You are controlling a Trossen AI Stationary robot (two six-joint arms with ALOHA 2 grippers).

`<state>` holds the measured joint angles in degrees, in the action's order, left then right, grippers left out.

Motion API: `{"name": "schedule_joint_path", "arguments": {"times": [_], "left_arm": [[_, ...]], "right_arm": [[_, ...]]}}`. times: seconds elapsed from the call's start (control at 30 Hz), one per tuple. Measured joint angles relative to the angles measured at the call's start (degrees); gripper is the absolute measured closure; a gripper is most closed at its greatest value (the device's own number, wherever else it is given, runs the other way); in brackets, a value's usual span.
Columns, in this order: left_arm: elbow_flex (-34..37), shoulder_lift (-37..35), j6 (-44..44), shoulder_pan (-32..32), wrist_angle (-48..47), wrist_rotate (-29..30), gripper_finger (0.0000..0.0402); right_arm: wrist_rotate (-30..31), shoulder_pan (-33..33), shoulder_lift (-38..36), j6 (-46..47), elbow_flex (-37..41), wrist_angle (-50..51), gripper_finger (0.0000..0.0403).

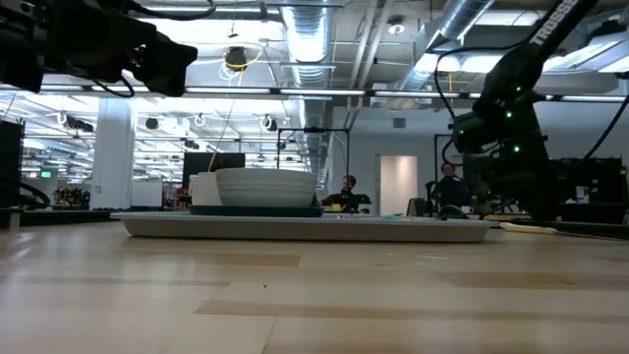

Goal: Set up tray
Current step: Put the yellow knife on the black napkin to the right of the orange fork

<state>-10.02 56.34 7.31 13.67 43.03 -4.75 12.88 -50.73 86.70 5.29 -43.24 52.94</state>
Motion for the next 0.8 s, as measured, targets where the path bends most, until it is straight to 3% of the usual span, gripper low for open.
{"name": "schedule_joint_path", "arguments": {"times": [0.33, 0.8], "left_arm": [[0.00, 0.00, 0.38, 0.00, 0.20, 0.02, 0.0182], [0.00, 0.00, 0.42, 0.00, 0.56, 0.91, 0.0182]], "right_arm": [[4.89, 1.17, 2.64, 0.87, -0.04, -1.91, 0.0235], [5.63, 1.15, 2.64, 3.92, -0.04, -4.70, 0.0235]]}}
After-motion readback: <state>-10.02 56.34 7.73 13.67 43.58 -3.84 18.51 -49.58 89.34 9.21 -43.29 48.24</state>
